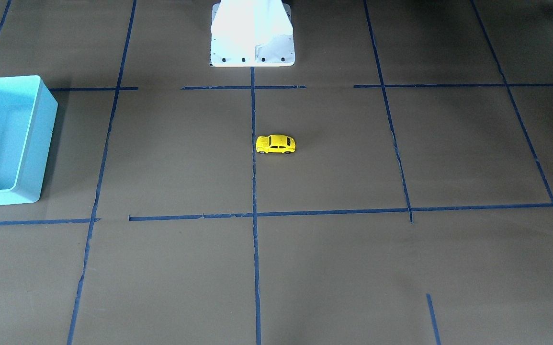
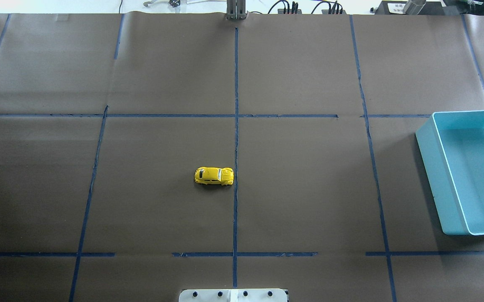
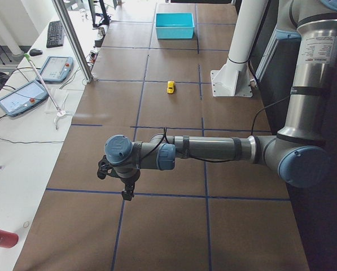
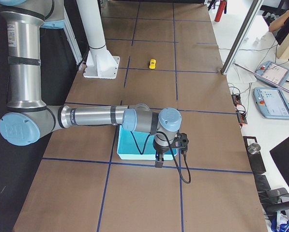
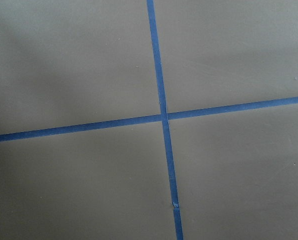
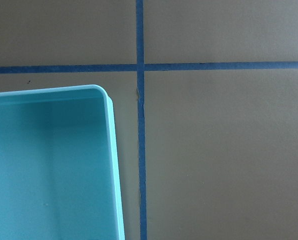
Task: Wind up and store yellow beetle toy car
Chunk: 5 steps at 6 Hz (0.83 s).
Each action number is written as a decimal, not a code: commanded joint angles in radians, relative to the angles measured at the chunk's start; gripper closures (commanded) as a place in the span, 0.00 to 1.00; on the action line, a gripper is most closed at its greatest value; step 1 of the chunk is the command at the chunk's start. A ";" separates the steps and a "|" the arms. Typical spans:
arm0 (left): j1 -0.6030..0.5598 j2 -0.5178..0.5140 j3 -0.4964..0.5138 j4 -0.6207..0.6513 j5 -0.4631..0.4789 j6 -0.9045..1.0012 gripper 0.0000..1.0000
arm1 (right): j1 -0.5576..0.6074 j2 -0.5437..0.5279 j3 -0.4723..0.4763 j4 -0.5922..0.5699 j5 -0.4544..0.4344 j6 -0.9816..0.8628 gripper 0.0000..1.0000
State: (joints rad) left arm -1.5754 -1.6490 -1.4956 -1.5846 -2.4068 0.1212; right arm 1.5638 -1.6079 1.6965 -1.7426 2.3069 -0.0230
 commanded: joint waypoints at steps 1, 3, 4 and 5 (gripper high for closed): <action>0.000 0.000 0.000 0.002 0.000 0.000 0.00 | 0.001 0.000 0.002 0.000 -0.012 0.000 0.00; 0.000 0.009 -0.017 0.003 -0.005 0.000 0.00 | 0.001 0.000 0.008 0.000 -0.004 0.003 0.00; 0.005 0.044 -0.125 0.071 -0.005 0.000 0.00 | 0.001 0.000 0.011 0.000 0.000 0.005 0.00; 0.037 0.040 -0.208 0.174 -0.006 -0.001 0.00 | -0.001 0.000 0.028 0.000 -0.001 0.006 0.00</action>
State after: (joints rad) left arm -1.5609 -1.6148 -1.6230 -1.4942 -2.4116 0.1207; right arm 1.5642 -1.6076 1.7118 -1.7426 2.3051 -0.0184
